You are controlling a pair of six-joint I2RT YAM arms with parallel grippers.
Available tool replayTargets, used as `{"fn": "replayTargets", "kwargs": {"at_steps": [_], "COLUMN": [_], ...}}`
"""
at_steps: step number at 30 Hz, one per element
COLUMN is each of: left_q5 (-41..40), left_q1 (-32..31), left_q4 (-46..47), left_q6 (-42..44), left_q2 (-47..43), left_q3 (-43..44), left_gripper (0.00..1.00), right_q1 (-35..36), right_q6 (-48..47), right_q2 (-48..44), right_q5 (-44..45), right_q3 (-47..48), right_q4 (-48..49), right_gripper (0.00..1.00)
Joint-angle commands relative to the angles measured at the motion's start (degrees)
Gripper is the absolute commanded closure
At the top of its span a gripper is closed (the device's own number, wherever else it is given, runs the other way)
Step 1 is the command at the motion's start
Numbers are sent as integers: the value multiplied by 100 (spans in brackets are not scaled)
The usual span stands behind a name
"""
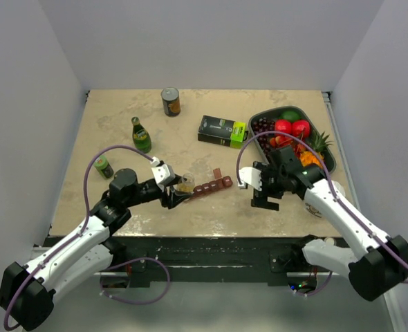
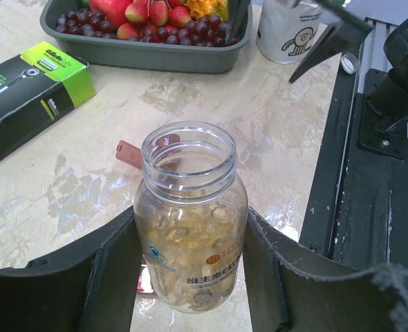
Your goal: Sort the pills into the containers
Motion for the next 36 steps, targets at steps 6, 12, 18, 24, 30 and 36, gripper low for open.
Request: {"fn": "replayTargets", "kwargs": {"at_steps": [6,12,18,24,30,36], "left_q5": [124,256,344,362,405,484], "left_q1": [-27,-27,-27,-27,-19,-27], "left_q4": [250,250,241,241,233,241], "left_q6": [168,186,186,186,177,177], "left_q2": [-40,40,66,119,198,303], "left_q3": [56,73,65,73,82,100], "left_gripper": [100,100,100,100,100,100], "right_q1": [-1240,-2612,-3834,-4063,-4186,-4388], "right_q6": [-2022,-3630,-4758,-5181,-5365,-6129], "right_q2": [-1169,-1488,-628,-29,190,-11], "right_q5": [1664,2471,2490,2648,2948,2825], "right_q3": [-211,-686,-590,-703,-1336,-1749], "right_q4": [-2137,-2507,-2656,-2964,-2525,-2288], "right_gripper": [6,16,27,30,34,34]}}
